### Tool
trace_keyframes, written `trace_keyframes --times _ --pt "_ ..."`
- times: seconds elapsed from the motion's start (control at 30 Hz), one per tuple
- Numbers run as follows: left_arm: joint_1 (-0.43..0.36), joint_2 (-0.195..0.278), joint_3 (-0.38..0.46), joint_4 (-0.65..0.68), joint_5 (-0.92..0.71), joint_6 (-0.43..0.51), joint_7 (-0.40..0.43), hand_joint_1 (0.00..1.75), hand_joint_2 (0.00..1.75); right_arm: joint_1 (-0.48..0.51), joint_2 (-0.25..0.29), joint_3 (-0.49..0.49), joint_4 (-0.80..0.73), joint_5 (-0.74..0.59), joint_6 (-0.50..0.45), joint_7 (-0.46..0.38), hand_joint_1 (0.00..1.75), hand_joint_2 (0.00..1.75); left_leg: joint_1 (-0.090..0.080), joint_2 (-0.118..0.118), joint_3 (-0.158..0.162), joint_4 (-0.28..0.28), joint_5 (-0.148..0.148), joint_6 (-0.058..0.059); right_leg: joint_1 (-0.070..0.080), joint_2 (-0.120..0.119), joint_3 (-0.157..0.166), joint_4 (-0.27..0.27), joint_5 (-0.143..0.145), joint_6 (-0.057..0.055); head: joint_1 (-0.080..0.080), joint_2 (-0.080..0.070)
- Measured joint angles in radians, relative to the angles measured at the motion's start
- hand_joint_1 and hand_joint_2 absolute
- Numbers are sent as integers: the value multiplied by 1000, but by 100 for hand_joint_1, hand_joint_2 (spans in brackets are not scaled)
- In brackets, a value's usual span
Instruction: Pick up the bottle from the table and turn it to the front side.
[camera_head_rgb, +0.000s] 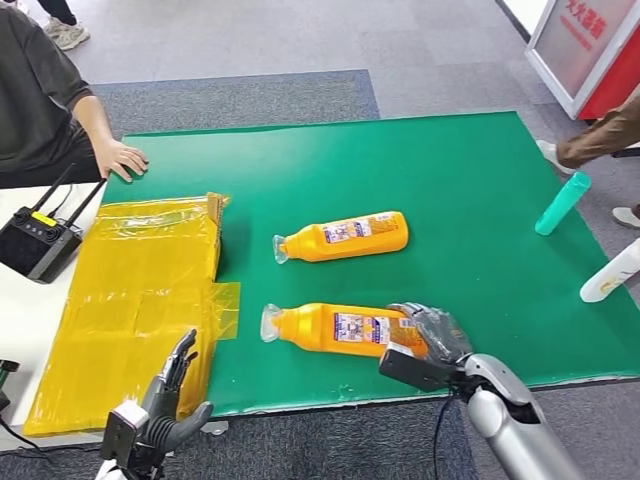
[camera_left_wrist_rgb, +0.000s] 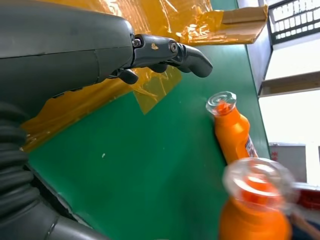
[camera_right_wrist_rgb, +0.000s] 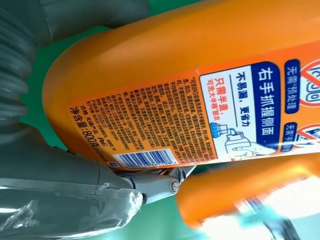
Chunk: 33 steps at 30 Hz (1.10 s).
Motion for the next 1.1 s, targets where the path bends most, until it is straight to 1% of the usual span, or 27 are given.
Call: trace_keyframes --times 0.1,0.17,0.27,0.37,0.57,0.77,0.93,1.1 --pt "0 -9 2 -1 10 -18 0 0 175 76 50 -22 -88 -18 -42 -44 175 175 0 0 0 0 0 0 0 0 0 0 0 0 0 0" --pt "-3 -15 2 -7 32 -29 0 0 175 104 76 -26 -130 -26 -59 -62 175 175 0 0 0 0 0 0 0 0 -1 0 0 0 0 0" --pt "-23 -23 -1 -12 79 -72 0 0 175 118 113 -31 -174 -56 -75 -92 175 175 0 0 0 0 0 0 0 0 -1 0 0 0 0 0" --pt "-52 -31 -6 -7 113 -122 0 0 175 122 157 -32 -184 -80 -83 -119 175 175 0 0 0 0 0 0 0 0 -1 0 0 -1 0 0" --pt "-88 -38 -23 6 160 -193 0 0 175 124 217 -27 -176 -119 -92 -159 175 175 0 1 0 0 1 1 0 0 -1 0 1 0 0 0" --pt "-132 -38 -83 8 188 -262 0 0 175 106 270 1 -111 -123 -135 -183 175 175 0 1 0 0 1 1 0 0 -1 0 1 0 0 0" --pt "-148 -38 -128 -8 205 -285 0 0 175 90 299 13 -56 -114 -156 -192 175 175 0 1 0 0 1 1 0 0 -1 0 1 0 0 0" --pt "-152 -36 -148 -18 217 -298 0 0 175 82 312 21 -31 -110 -161 -193 175 175 0 1 0 0 1 1 0 0 -1 0 1 0 0 0"
